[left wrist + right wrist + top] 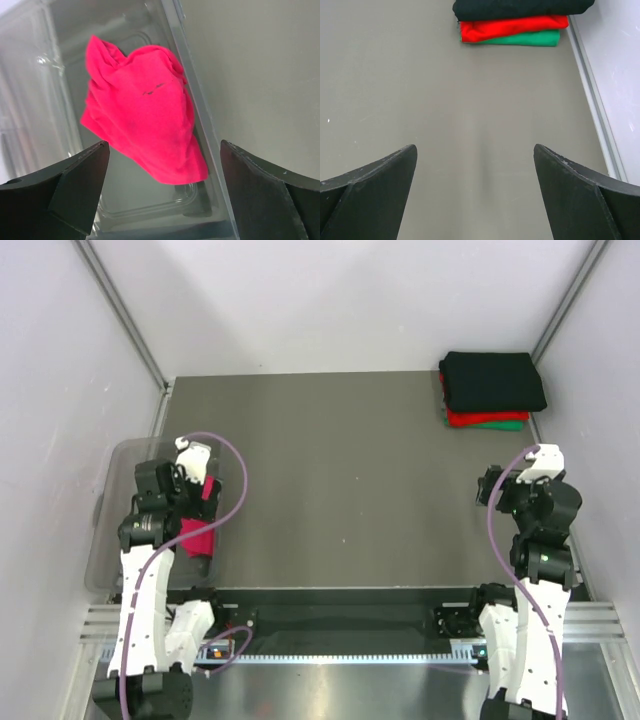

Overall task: Fold and stack the t-shirts
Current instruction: Grab the tshirt from the pile

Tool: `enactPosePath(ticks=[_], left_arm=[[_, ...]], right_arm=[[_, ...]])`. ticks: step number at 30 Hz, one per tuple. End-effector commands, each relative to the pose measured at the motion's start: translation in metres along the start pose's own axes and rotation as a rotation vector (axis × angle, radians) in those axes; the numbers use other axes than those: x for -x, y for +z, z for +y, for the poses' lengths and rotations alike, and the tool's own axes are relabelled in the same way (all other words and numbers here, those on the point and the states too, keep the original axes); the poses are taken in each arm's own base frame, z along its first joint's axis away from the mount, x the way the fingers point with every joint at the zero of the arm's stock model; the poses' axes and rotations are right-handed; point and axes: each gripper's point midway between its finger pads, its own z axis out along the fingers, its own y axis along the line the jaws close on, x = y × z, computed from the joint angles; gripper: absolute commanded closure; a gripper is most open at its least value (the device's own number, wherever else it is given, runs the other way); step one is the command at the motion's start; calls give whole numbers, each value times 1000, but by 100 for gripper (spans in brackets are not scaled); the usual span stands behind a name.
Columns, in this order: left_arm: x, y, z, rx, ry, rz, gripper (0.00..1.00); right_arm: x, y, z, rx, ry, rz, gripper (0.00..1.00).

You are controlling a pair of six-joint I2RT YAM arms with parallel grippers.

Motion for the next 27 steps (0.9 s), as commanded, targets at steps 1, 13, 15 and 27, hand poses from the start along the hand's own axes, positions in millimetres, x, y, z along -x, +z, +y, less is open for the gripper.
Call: enactPosePath(ticks=[1,13,15,27], left_arm=[[-1,14,3,8,-39,19,4],[-26,63,18,40,-59,125,18],[-30,67,21,45,-63,132,20],[-56,89,20,1,-101,221,49]], right_arm=[[21,-7,-4,-19,-21,-73,0],[19,-6,0,4,-23,-75,0],[18,-6,1,8,-23,-72,0],[17,-6,4,25,-29,-68,0]])
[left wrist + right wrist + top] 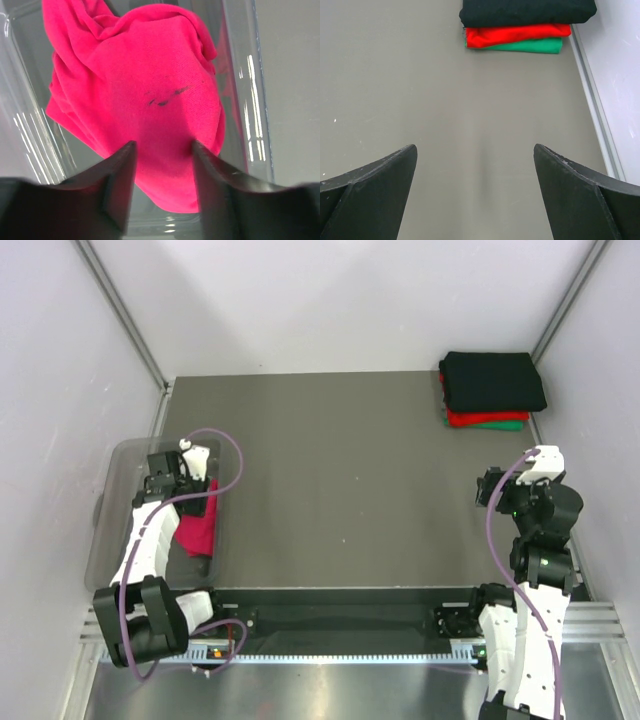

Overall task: Fold and stack the t-shirts
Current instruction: Grab the tshirt from the pile

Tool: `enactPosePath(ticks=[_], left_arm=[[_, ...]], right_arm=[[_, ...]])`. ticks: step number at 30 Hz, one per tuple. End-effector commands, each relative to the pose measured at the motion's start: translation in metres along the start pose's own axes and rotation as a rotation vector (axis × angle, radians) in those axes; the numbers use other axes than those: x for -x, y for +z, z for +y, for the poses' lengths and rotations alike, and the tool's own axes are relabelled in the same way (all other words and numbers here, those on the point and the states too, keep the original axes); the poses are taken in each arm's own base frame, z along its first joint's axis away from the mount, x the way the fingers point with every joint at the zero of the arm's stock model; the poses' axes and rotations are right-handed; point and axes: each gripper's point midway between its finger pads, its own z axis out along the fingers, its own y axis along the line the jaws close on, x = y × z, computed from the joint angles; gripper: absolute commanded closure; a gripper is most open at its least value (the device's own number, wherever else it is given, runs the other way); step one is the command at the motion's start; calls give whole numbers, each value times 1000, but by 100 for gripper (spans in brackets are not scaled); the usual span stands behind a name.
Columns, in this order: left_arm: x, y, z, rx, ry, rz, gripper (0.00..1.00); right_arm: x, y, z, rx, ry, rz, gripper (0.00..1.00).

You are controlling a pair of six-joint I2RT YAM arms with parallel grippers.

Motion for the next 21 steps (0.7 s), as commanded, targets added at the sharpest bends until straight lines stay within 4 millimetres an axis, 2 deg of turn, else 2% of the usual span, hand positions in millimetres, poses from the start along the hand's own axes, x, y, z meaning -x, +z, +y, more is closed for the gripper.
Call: enactPosePath(ticks=[1,2,3,5,6,10,14,16,19,21], left_arm=[[10,3,4,2,-3,-45,61],[13,2,5,5,-7,-50,71],[14,0,6,4,-9,-54,88],[23,-9,9,20,-11,-80,99],[26,-13,11,26,-10,-94,100],[57,-55,20,73,-1,-212,100],[94,-112,26,102,13,-344,100],[106,-134,27,109,19,-395,100],[136,-179,24,91,44,-511,100],[148,-194,17,46,59,-557,100]], right_arm=[[10,0,-2,2,-13,-35,0],[11,0,-1,4,-14,-38,0],[10,0,-1,4,-13,-35,0],[12,0,-1,5,-15,-40,0],[12,-1,-1,3,-16,-41,0],[16,-3,-3,-6,-31,-61,0],[14,-3,-2,-3,-29,-68,0],[14,-2,-1,1,-26,-60,0],[12,0,-3,-3,-18,-44,0],[10,1,-3,-2,-19,-34,0]])
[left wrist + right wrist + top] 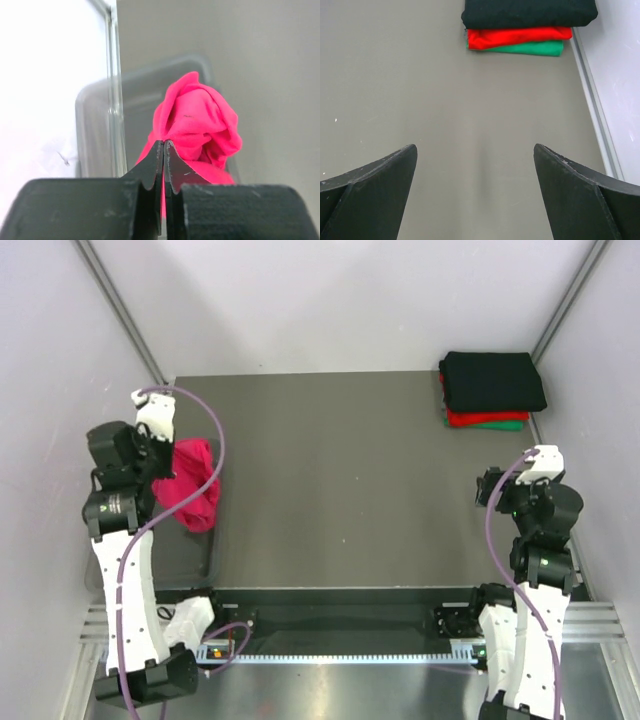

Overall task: Fold and stack the t-shirts
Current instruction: Grab the tshirt from the pile, then move the tshirt to the center of the board

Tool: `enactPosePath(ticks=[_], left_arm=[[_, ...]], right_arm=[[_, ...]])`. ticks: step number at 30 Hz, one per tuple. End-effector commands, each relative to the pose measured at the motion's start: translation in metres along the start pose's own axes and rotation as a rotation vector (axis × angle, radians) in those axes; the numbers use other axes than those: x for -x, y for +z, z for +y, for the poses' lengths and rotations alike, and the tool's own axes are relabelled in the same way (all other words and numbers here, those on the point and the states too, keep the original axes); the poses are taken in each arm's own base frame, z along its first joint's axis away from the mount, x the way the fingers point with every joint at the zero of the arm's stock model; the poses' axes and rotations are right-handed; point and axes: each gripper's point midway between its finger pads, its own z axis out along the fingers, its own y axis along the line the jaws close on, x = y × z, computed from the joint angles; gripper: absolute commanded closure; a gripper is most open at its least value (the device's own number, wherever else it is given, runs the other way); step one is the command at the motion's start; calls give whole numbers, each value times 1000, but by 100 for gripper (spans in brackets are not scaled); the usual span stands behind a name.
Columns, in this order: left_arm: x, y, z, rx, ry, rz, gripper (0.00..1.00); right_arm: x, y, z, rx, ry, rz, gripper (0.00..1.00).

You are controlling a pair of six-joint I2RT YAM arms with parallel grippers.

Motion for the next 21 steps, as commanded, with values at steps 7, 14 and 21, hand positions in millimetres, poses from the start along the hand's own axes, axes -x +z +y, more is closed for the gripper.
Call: enactPosePath(ticks=[7,14,21], left_arm=[[149,-85,-21,-241,42,-382,100],[214,-143,-66,-576,91,-595,100],[231,-131,-79,-761,-28,-544,100]], right_arm=[[25,-16,5,35,-152,-98,0],[31,-26,4,30,-195,-85,0],[89,-66,28,118,-281,-183,0]])
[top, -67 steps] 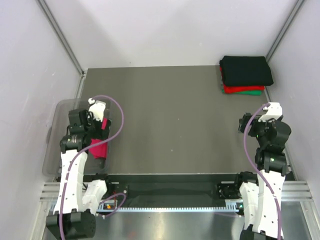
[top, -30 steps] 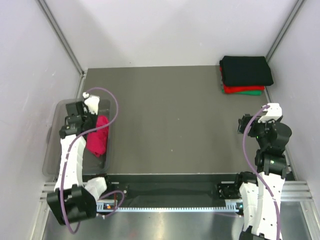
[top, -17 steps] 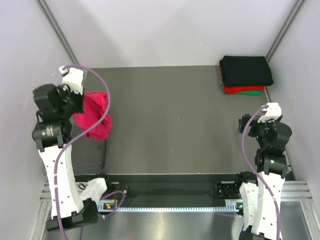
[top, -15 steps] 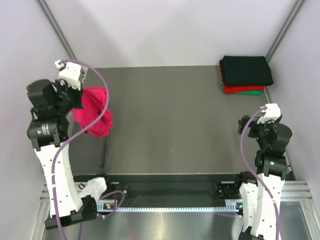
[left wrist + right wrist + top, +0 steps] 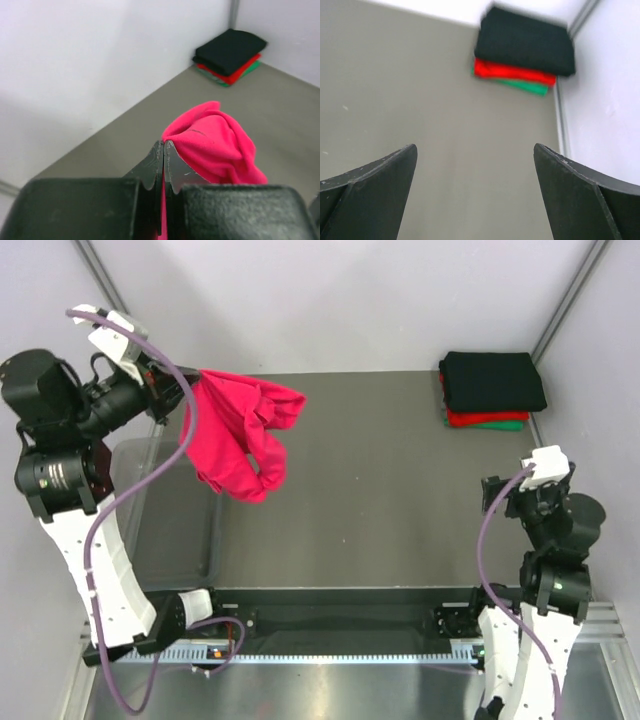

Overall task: Fold and stack the t-shirts
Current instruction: Move the tshirt to the center of the board

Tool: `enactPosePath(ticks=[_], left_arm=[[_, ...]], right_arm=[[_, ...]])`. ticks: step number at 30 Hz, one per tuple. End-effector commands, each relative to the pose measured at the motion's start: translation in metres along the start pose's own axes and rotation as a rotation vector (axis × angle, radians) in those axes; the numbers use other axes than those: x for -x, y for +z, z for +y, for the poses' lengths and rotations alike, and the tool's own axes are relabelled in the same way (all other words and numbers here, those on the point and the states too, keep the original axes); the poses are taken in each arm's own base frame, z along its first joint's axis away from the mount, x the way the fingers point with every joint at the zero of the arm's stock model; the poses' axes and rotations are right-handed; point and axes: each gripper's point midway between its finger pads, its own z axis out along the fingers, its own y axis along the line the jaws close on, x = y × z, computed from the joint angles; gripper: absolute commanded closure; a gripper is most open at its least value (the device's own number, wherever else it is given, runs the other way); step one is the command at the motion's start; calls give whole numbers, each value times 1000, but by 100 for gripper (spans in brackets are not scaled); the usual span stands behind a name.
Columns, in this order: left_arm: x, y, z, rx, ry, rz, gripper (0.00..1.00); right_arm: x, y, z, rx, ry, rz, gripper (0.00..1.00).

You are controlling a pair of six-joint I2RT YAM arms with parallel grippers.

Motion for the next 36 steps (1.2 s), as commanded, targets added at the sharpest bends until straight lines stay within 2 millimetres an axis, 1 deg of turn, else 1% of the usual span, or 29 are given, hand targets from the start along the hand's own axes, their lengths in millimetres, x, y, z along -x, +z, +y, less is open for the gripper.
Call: enactPosePath(ticks=[1,2,3,4,5,6,7,9,11,12,14,15,16,17,18,19,20,23,25,26,27,28,29,31,32,33,34,35,36], left_arm=[[-2,19,-18,-153,-107,0,100],[-9,32,-2,-76,-114,25,100],[-15,43,-1,-60,-107,44,100],[-19,62,-24,-124,-89,61,100],[-33,80,-21,-108,-64,106,100],[-41,92,-20,-100,-61,128,100],[-52,103,-26,-130,-82,153,100],[-81,126,-23,-141,-99,231,100],[-106,145,-36,-188,-51,300,100],[-122,151,-43,-204,-48,339,100],[-138,165,-61,-246,-37,359,100],[-157,170,-71,-269,-53,395,100],[-162,178,-85,-299,-48,392,100],[-176,186,-92,-318,-59,416,100],[-197,191,-102,-344,-70,452,100],[-206,197,-113,-368,-69,458,100],[-215,212,-116,-369,-76,445,100],[-253,236,-134,-412,-99,490,100],[-251,250,-144,-439,-100,478,100],[-261,259,-150,-458,-122,497,100],[-247,266,-155,-470,-113,469,100],[-256,275,-160,-484,-121,486,100],[-243,283,-157,-472,-110,459,99],[-249,296,-156,-450,-107,473,82],[-236,304,-146,-415,-78,442,65],[-235,309,-128,-319,-33,450,61],[-229,312,-116,-263,1,443,59],[-220,312,-100,-193,41,432,56],[-214,311,-85,-125,57,425,45]], right_arm=[[58,-24,9,65,-64,-115,0],[57,-20,15,116,-37,-81,0],[63,-20,18,142,-19,-74,0],[82,-24,20,158,3,-95,1],[83,-15,24,214,42,-54,0],[101,-19,25,233,41,-78,0],[108,-17,27,256,62,-75,0],[119,-11,27,290,82,-73,0],[124,-6,28,311,74,-85,0],[119,-3,29,323,65,-78,0],[113,2,27,323,14,-92,0],[100,8,27,327,-4,-70,0],[93,10,29,338,-16,-61,0],[85,11,33,365,-29,-52,0],[69,14,38,390,-30,-19,0],[57,16,40,409,-67,-3,0],[48,16,45,441,-82,9,0],[8,18,57,518,-156,86,1],[-13,18,62,556,-216,119,2],[-17,17,62,556,-239,123,2],[-24,17,65,577,-278,122,2],[-27,16,67,591,-292,120,3],[-31,15,73,616,-302,113,3],[-33,16,86,681,-335,84,6],[-35,17,92,704,-345,84,7],[-39,15,112,777,-368,83,10],[-42,27,112,750,-410,99,10],[-45,30,121,771,-440,100,10],[-54,31,134,811,-465,107,11]])
